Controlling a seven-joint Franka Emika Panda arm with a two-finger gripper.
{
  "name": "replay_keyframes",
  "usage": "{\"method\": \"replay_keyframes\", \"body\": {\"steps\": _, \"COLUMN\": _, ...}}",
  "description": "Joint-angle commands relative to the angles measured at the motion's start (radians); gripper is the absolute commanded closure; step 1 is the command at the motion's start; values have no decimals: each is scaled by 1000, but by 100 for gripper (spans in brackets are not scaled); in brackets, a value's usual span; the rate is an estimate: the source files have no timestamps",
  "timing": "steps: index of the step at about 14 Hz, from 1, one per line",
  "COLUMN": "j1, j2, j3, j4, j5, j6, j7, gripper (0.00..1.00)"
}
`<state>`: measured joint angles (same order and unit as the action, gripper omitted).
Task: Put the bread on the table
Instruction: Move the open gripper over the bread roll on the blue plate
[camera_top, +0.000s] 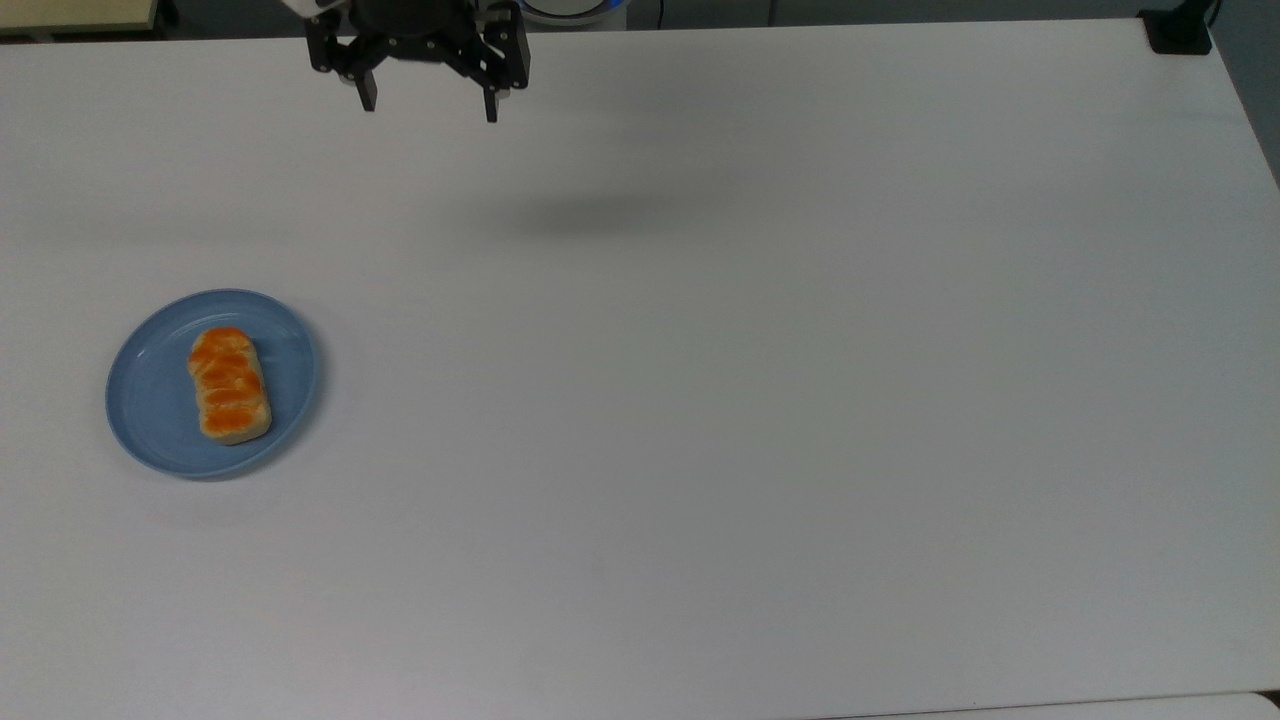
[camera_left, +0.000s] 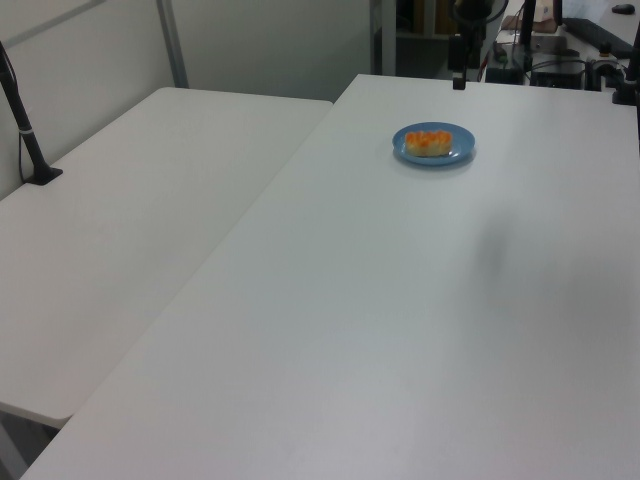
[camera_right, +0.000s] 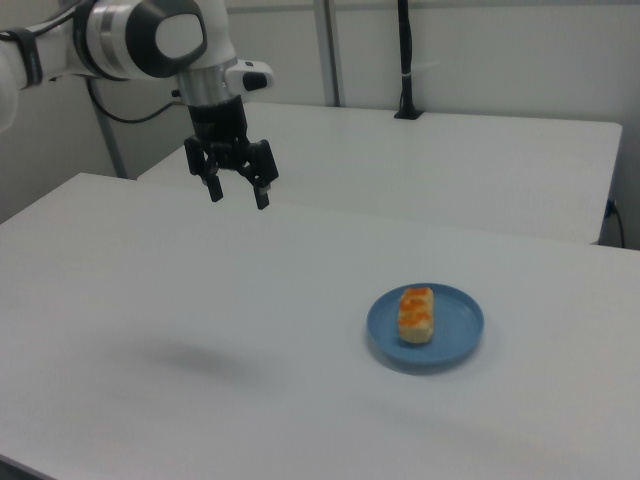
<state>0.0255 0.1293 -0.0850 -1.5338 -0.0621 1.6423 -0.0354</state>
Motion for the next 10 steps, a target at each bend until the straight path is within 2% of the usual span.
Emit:
{"method": "replay_keyframes", "body": {"steps": 1, "j1": -66, "j2": 50, "j3": -9, "j4": 26, "j5": 8, "j6": 71, "j7": -101, "gripper": 0}}
{"method": "replay_keyframes", "body": {"steps": 3, "j1": -116, "j2": 73, "j3": -9, "j4": 26, "j5": 10, "j6": 129, "j7": -136, "gripper": 0}}
{"method": "replay_keyframes", "body": {"steps": 6, "j1": -194, "j2": 194, "j3": -9, "j4": 29, "j5": -7, "j6": 281, "j7": -190, "gripper": 0}}
{"method": "replay_keyframes", "body": {"steps": 10, "j1": -271, "j2": 297, "j3": -9, "j4": 29, "j5": -5, "j6": 445, "j7": -245, "gripper": 0}}
